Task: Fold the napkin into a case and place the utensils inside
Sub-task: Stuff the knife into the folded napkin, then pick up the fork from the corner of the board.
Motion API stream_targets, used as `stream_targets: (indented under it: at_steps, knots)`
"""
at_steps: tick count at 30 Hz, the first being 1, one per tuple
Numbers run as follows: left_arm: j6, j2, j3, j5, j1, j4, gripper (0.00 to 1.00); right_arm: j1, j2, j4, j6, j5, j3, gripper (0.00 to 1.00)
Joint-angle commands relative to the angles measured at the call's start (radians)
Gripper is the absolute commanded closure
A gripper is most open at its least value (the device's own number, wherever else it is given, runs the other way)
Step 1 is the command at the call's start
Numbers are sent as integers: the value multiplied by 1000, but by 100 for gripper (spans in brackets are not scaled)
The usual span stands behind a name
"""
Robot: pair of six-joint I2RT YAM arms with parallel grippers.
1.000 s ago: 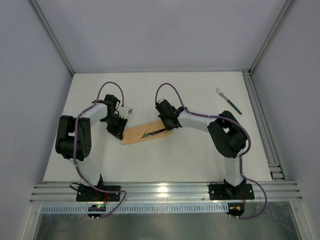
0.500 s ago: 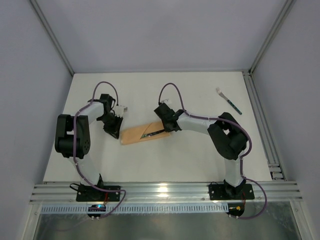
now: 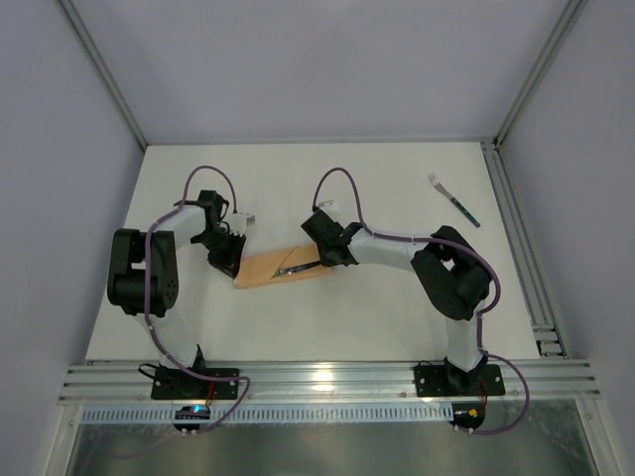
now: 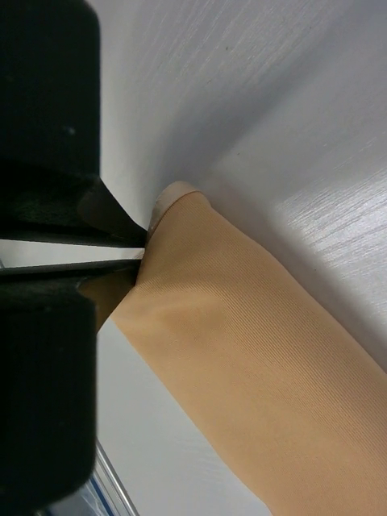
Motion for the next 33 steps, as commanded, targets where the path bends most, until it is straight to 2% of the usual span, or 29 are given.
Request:
stream_targets:
  at_steps: [1,3,5,6,8,12,14,16,19,20,22,23,26,30,33]
  knots:
    - [15,7,-35,-5,11,25,87,15,-18,-13,-41,-7,-7,86]
    - [16,1,-29,-34,40,19,85,-14,-68,-22,-87,-12,-20,82]
    - [25,-3,-24,-54,61,16,83,-55,-110,-45,-176,-94,-27,76]
    - [28,-11,-24,-74,71,16,82,-113,-128,-63,-204,-151,-24,69]
    - [42,-17,-26,-97,81,14,81,-181,-171,-137,-283,-283,8,64]
    - [53,-42,-32,-150,81,25,79,-363,-200,-269,-426,-331,112,56]
    - [58,-57,-35,-175,80,31,78,-484,-173,-322,-492,-343,196,50]
    - [62,-68,-36,-195,80,34,77,-608,-127,-369,-557,-390,311,48]
    - [70,-85,-40,-207,81,31,76,-708,-4,-448,-615,-369,440,48]
    - [71,-94,-40,-209,80,28,76,-766,46,-465,-627,-396,463,47]
    - [77,-104,-43,-201,80,22,76,-804,89,-481,-647,-436,538,47]
    - [79,-117,-49,-197,80,19,76,-859,108,-482,-653,-441,558,44]
    - [90,-134,-58,-195,81,17,76,-893,187,-505,-695,-385,646,43]
    - [94,-141,-55,-184,80,7,75,-974,281,-528,-680,-395,724,43]
    - [94,-144,-53,-181,81,2,75,-1005,341,-522,-646,-464,744,35]
